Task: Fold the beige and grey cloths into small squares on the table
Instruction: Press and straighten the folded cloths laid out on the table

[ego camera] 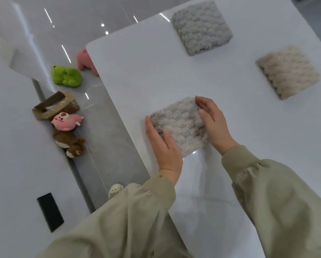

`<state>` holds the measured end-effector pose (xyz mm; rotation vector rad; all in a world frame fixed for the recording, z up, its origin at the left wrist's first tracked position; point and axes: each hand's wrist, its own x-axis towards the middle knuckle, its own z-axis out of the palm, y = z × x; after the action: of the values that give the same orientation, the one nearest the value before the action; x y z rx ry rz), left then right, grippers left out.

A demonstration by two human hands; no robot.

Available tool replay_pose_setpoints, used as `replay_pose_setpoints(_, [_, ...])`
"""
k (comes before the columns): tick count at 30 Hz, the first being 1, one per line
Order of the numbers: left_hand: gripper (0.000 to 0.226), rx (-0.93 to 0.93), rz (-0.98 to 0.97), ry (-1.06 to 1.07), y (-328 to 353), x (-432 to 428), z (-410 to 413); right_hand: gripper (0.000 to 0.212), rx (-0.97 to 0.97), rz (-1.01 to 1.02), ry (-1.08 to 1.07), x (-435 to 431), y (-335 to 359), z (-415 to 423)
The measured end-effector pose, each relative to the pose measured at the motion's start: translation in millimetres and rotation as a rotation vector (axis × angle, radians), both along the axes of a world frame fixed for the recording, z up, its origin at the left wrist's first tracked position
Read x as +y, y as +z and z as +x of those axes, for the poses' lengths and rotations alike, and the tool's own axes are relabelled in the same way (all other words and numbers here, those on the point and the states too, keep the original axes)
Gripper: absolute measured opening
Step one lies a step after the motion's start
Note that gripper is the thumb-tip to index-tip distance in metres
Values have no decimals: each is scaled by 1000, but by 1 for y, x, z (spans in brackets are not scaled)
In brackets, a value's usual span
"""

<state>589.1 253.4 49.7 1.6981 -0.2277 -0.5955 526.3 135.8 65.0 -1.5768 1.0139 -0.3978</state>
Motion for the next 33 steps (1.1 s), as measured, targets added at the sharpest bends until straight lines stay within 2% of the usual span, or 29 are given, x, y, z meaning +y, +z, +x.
replay_pose_setpoints(5, [58,-104,87,-74,-4,-3,-3,43,39,-19,23,9,-6,3])
replay_pose_setpoints(9, [62,-54,119,-142,4,-1,3,38,78,-17,-14,6,3,6])
replay_pose_setpoints(11, [62,-83,163,-220,10,5,16,38,135,-92,-34,6,8,10])
replay_pose_setpoints(14, [62,-346,307,-388,19,8,59,43,245,-243,-38,8,18,24])
replay_pose_setpoints(19, [64,-830,687,-918,24,-11,143,44,417,-491,0,11,26,65])
replay_pose_setpoints(21, [65,-1017,693,-1020,27,-19,172,45,507,-548,-21,12,24,85])
replay_pose_setpoints(23, [66,-1125,657,-1084,29,-29,200,47,598,-566,-39,14,20,107])
replay_pose_setpoints(27, [65,-1206,626,-1220,25,-59,251,49,684,-518,-95,12,11,157])
replay_pose_setpoints(33, [64,-1345,541,-1456,22,-99,337,51,734,-345,-378,6,4,232])
